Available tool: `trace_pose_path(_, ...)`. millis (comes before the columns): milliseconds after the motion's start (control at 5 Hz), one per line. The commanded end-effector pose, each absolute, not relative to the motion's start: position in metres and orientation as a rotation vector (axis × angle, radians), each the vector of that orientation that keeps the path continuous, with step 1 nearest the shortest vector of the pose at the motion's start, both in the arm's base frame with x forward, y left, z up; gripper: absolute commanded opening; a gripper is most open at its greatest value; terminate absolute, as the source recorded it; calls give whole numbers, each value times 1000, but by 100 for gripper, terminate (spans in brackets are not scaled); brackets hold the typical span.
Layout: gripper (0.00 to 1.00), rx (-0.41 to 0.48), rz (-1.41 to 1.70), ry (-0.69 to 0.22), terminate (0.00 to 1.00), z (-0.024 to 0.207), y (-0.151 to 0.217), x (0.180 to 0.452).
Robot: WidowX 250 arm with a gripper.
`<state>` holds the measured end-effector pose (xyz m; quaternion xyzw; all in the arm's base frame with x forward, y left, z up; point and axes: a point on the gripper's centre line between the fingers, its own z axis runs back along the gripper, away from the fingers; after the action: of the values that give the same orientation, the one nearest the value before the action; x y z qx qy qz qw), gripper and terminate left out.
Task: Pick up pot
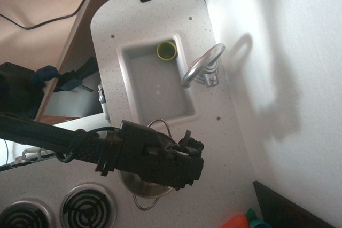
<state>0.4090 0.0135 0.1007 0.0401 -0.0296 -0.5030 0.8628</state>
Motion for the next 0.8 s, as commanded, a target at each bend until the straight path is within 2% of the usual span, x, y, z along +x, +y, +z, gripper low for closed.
trace_pose_path(0, 100, 84, -1055, -62, 0, 101, 14, 409)
trace_pose_path(400, 100, 66, -1022, -62, 0, 92, 15, 405)
trace_pose_path(600, 100, 85, -1008, -63, 0, 93, 16, 406)
